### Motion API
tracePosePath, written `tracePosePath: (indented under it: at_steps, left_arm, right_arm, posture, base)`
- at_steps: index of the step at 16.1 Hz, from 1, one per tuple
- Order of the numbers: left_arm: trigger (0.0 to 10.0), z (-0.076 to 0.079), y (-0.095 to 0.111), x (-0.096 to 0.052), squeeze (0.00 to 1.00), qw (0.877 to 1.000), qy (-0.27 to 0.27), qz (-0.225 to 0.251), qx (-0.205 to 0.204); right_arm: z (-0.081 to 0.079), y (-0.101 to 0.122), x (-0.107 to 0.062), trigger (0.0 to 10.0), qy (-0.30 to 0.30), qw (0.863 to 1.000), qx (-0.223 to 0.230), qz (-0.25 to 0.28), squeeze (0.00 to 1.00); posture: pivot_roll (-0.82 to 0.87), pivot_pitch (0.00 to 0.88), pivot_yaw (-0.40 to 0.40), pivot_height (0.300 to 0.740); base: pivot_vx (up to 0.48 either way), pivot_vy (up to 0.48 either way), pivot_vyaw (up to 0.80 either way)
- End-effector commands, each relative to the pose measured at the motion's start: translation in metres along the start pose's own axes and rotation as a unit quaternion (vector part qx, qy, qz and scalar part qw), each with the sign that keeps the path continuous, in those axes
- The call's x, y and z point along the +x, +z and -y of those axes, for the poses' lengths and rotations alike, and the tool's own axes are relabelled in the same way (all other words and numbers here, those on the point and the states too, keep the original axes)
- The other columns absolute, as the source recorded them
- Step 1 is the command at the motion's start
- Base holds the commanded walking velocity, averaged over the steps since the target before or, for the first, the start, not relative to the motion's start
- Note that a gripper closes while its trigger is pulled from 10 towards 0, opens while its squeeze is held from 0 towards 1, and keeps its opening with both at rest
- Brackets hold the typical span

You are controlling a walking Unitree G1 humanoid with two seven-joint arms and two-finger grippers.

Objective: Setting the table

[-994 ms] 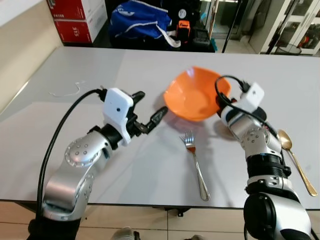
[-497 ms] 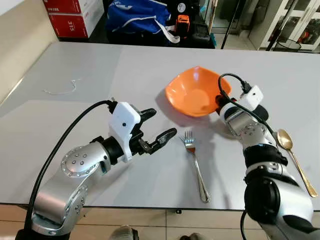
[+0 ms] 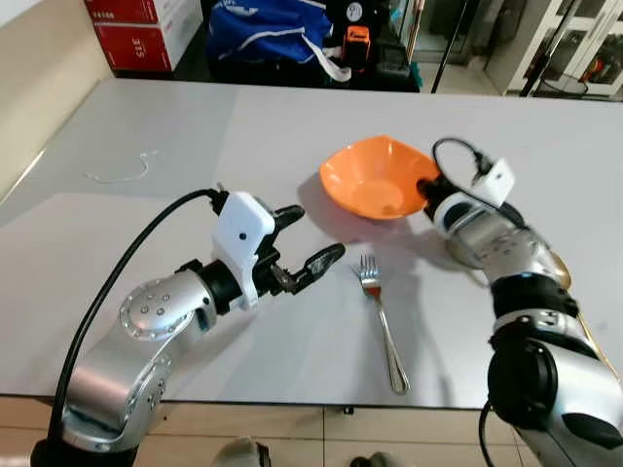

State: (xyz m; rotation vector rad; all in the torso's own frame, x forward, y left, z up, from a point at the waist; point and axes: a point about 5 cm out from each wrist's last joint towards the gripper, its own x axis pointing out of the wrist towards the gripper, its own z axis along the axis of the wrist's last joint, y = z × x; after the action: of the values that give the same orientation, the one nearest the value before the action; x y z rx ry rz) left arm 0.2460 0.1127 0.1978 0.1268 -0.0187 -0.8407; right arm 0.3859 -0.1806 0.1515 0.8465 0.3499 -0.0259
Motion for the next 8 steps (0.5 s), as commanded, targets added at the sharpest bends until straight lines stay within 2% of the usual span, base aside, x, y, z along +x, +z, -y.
tracePosePath:
  at_steps: [1,4,8]
  left_arm:
    - [10.0,0.0,0.002,0.002,0.0,1.0,-0.006,0.002,0.006]
    - [10.0,0.0,0.002,0.002,0.0,1.0,-0.003,0.002,0.008]
    - [10.0,0.004,0.001,0.004,0.0,1.0,-0.009,0.005,0.003]
  right_arm:
    - [0.001,0.007,-0.006,10.0,0.012,1.0,-0.015,-0.006,0.0]
    - [0.005,0.002,-0.022,10.0,0.017,0.998,-0.031,-0.055,0.0]
    - [0.021,-0.011,-0.035,10.0,-0.011,0.996,-0.037,-0.077,0.0]
  posture:
    - [0.07,0.085,-0.022,0.74]
    - [0.06,0.074,-0.022,0.74]
    - [0.06,0.063,-0.017,0.74]
  base:
    - [0.0,0.0,0.0]
    - [0.0,0.0,0.0]
    - [0.0,0.0,0.0]
